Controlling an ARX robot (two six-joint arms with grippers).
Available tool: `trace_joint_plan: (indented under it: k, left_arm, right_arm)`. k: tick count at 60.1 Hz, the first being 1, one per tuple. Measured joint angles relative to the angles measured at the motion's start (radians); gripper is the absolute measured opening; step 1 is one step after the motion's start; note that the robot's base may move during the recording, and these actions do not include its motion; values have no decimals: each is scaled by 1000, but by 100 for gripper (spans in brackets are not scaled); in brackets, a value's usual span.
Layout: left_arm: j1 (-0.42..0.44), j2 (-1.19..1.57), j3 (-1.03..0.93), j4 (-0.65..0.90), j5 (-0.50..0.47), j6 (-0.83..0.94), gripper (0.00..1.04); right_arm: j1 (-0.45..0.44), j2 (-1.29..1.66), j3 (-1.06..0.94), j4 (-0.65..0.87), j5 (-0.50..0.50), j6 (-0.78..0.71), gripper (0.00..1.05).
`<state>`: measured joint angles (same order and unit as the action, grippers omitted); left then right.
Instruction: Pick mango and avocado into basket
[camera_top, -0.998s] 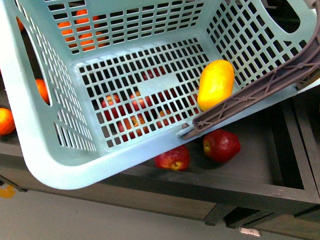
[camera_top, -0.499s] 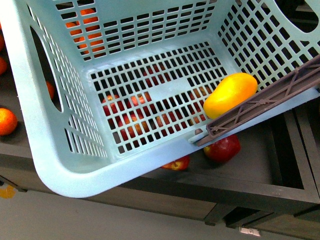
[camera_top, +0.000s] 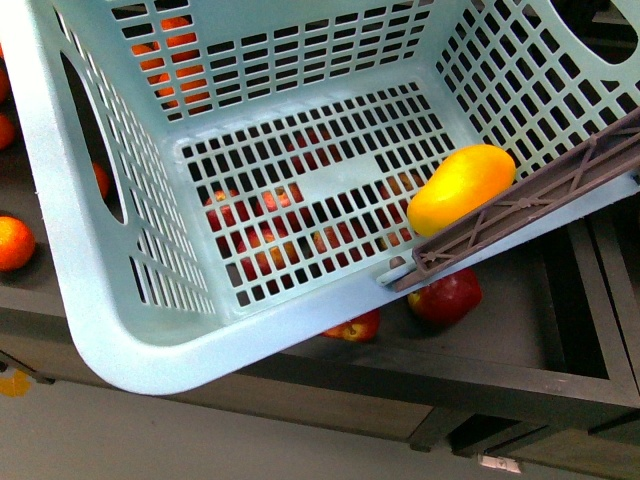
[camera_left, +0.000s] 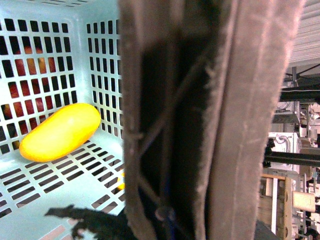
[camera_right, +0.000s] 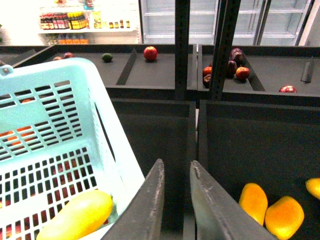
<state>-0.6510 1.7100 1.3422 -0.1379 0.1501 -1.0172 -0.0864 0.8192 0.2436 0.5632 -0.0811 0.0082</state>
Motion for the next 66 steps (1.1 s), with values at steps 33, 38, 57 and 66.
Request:
trace_joint_plan:
  k: [33, 38, 57, 66]
  left_arm:
    - [0, 0, 0, 0, -1, 0, 15]
    - [0, 0, 0, 0, -1, 0, 15]
    - [-8, 0, 0, 0, 0, 2, 15]
    - [-14, 0, 2, 0, 24, -9, 15]
  right_arm:
    - [83, -294, -179, -110, 81, -5, 2]
    - [83, -312, -188, -118, 81, -5, 14]
    - [83, -316, -188, -119, 85, -5, 85]
    - [83, -320, -188, -119, 84, -5, 96]
